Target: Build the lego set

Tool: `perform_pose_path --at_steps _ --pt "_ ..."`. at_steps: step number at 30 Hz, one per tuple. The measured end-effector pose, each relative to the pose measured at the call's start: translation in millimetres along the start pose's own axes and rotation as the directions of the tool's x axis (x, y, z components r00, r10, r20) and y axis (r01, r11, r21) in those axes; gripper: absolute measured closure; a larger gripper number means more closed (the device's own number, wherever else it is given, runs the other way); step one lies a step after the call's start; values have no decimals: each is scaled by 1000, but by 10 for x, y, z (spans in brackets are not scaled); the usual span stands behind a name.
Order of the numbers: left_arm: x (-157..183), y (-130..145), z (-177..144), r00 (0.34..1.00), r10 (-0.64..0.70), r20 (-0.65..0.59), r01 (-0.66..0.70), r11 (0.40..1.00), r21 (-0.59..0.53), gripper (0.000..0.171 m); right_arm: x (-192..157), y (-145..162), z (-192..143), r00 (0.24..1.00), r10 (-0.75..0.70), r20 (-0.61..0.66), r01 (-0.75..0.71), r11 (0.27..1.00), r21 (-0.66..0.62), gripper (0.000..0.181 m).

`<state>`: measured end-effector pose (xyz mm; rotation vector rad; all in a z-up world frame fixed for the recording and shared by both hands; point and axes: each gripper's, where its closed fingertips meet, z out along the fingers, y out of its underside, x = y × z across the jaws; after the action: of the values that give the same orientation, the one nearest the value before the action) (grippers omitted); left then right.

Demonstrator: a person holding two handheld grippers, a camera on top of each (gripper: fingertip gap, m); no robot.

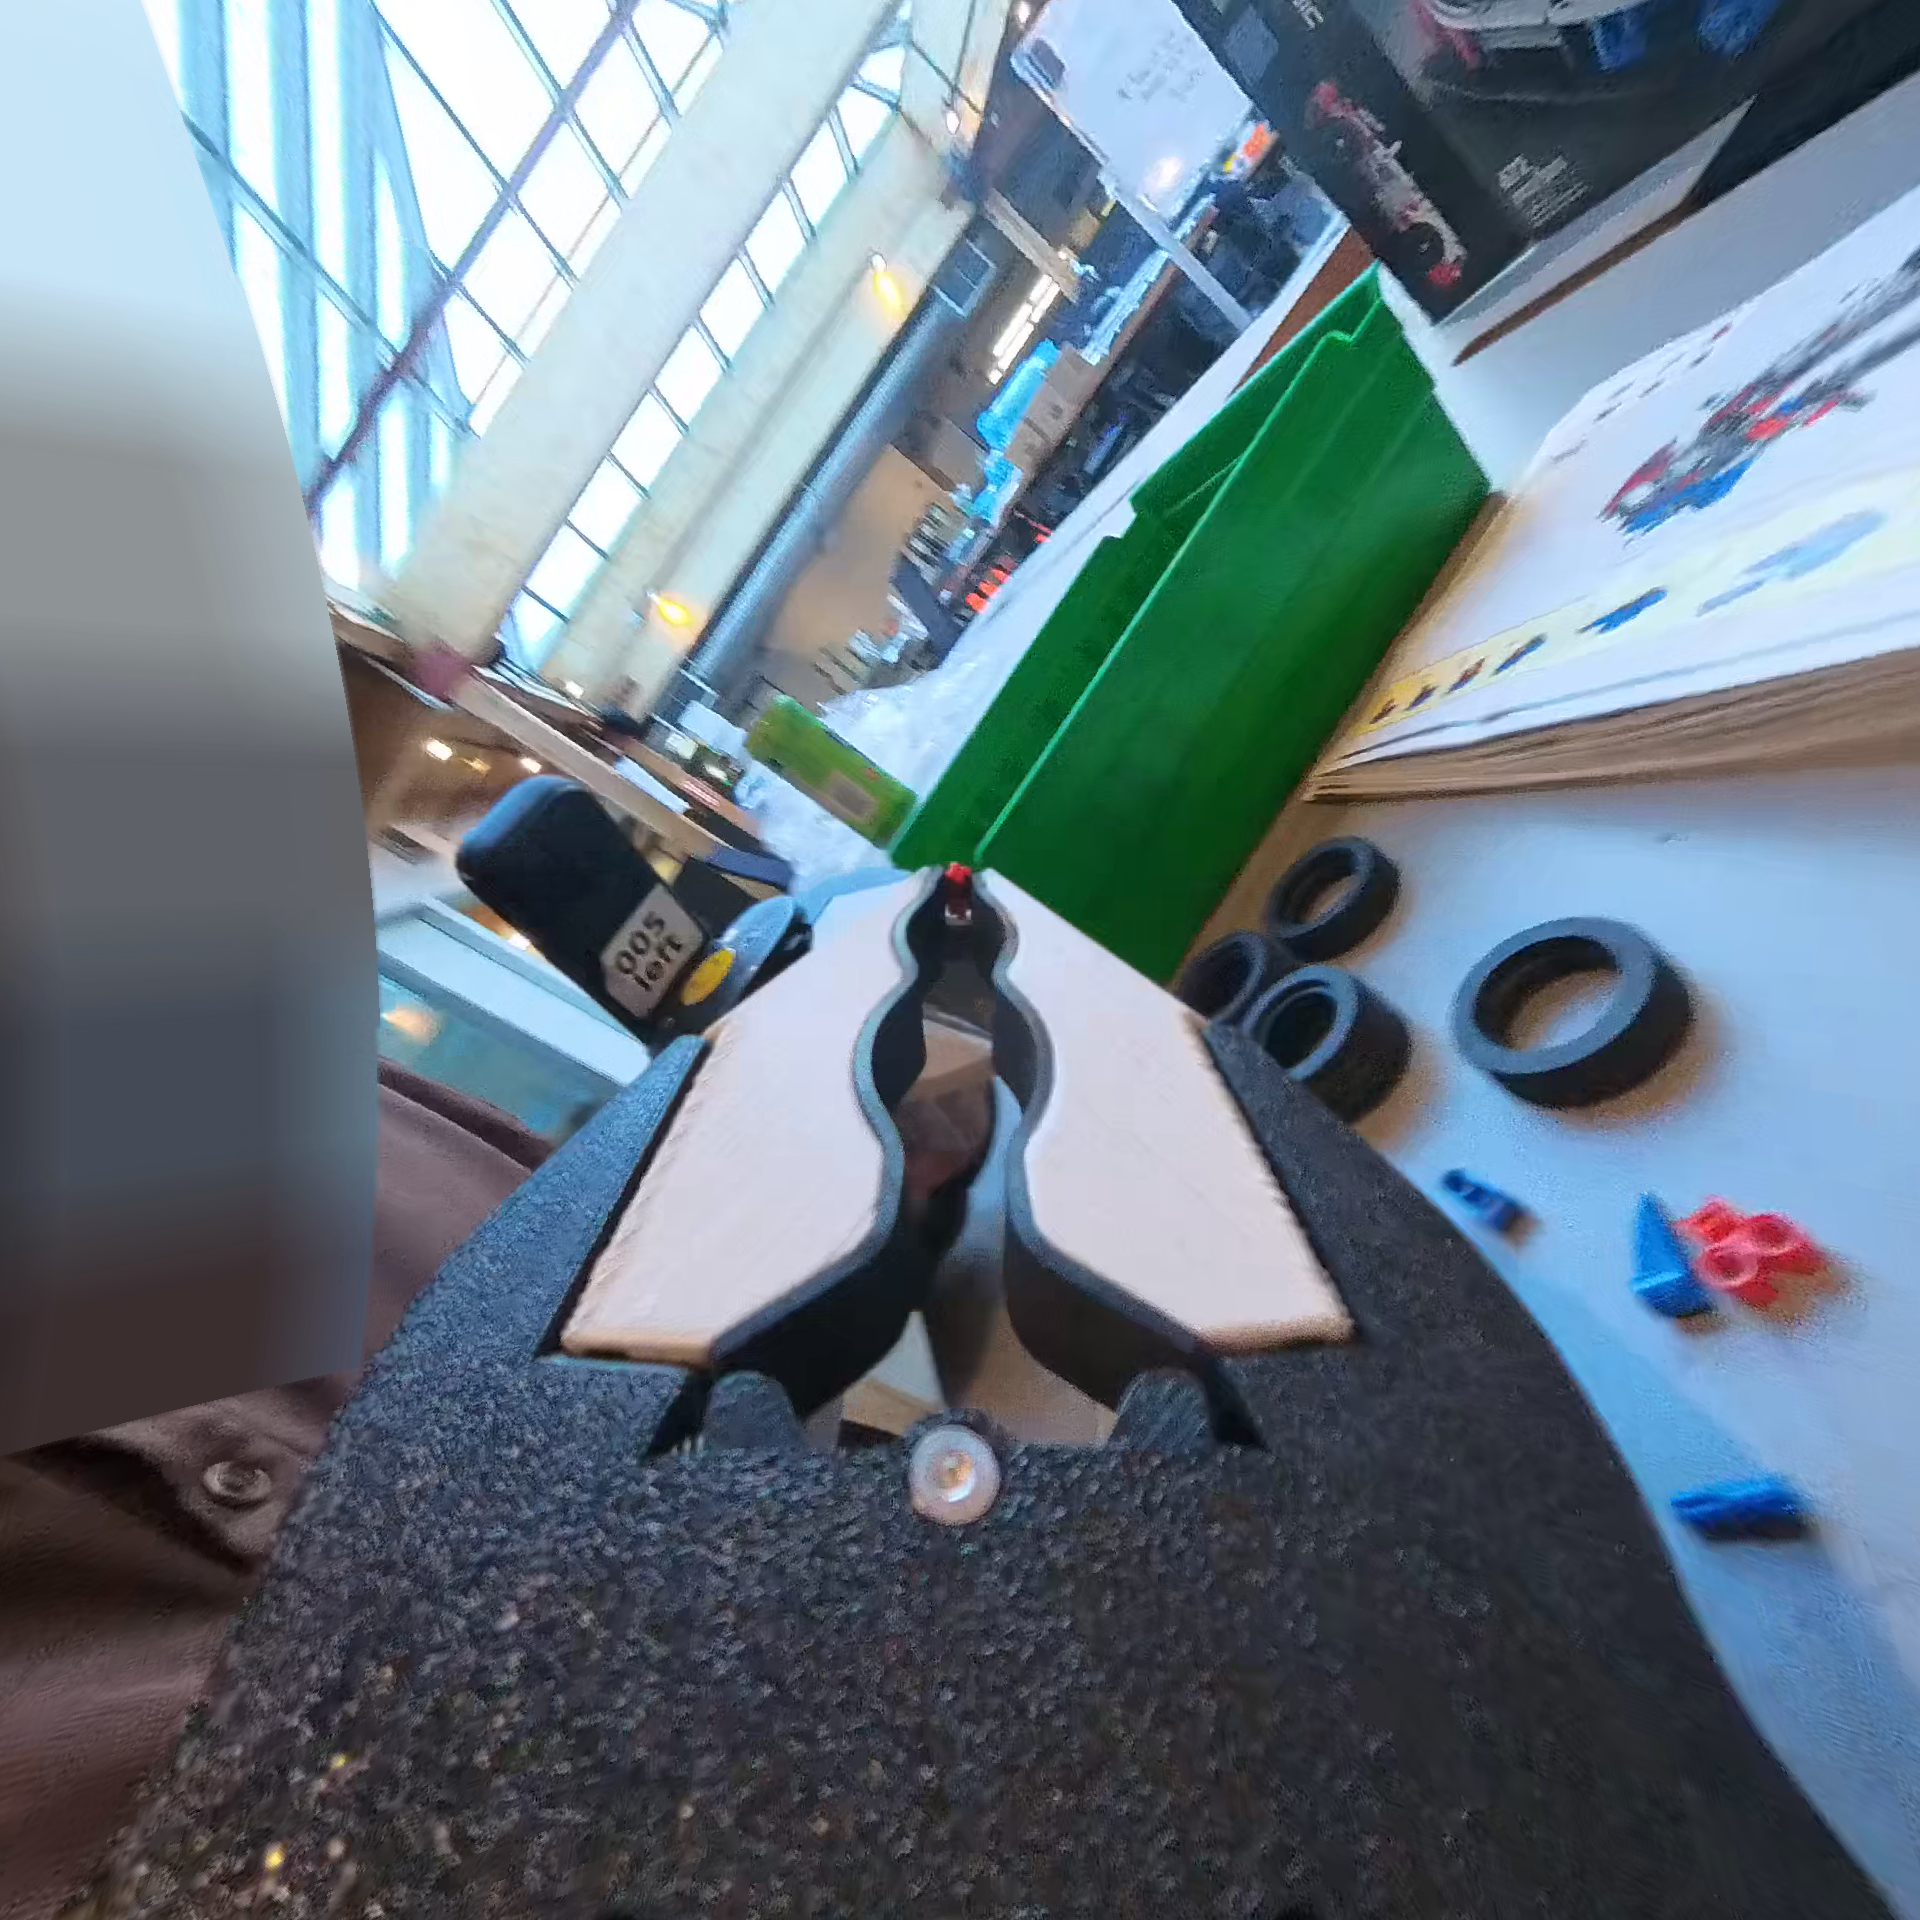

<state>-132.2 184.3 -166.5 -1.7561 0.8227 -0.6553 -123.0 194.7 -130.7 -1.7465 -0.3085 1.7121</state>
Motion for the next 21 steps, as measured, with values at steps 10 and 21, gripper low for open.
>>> perform_pose_path --at_steps 10,21 --pt "341 -342 114 981 188 41 -191 979 72 162 -131 166 -162 988 151 32 -153 986 59 177" --pt "399 -262 116 968 241 64 -244 969 42 169 -139 209 -245 994 113 -3 -113 991 74 178"
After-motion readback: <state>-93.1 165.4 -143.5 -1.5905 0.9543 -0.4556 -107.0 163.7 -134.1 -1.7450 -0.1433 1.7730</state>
